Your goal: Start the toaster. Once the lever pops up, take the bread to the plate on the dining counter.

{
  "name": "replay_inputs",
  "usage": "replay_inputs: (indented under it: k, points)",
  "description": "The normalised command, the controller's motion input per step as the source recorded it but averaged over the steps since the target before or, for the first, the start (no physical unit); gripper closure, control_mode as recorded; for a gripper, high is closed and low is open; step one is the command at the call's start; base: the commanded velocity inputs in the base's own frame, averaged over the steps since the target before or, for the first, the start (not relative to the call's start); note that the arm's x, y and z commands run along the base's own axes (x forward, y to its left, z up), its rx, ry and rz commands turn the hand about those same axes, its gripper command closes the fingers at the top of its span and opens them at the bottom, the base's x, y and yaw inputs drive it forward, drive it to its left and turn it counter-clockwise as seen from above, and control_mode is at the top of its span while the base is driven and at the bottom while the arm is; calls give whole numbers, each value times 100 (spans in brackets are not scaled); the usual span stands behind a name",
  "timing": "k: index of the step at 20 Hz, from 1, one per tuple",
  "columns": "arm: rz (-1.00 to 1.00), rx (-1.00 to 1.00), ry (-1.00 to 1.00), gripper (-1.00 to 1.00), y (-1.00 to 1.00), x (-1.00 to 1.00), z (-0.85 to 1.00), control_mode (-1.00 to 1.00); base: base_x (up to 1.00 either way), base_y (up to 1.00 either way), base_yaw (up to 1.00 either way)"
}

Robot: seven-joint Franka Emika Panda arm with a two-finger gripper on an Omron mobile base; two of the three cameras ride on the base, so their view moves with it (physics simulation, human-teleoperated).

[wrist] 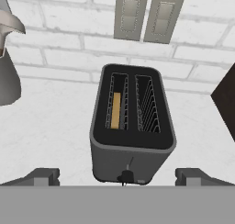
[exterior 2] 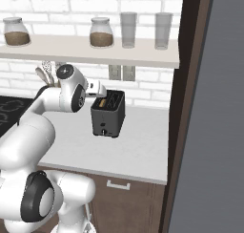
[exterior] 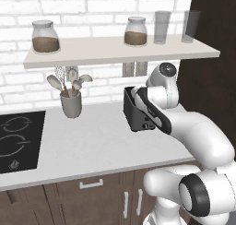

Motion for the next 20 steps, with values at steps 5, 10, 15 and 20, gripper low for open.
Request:
replay_inputs:
  k: [5,10,15,20]
  points:
    - [0,0,0,-100,0,0,0,-100,0,0,0]
    - [0,0,0,-100,0,0,0,-100,0,0,0]
    - [0,0,0,-100,0,0,0,-100,0,0,0]
    - [0,0,0,-100,0,0,0,-100,0,0,0]
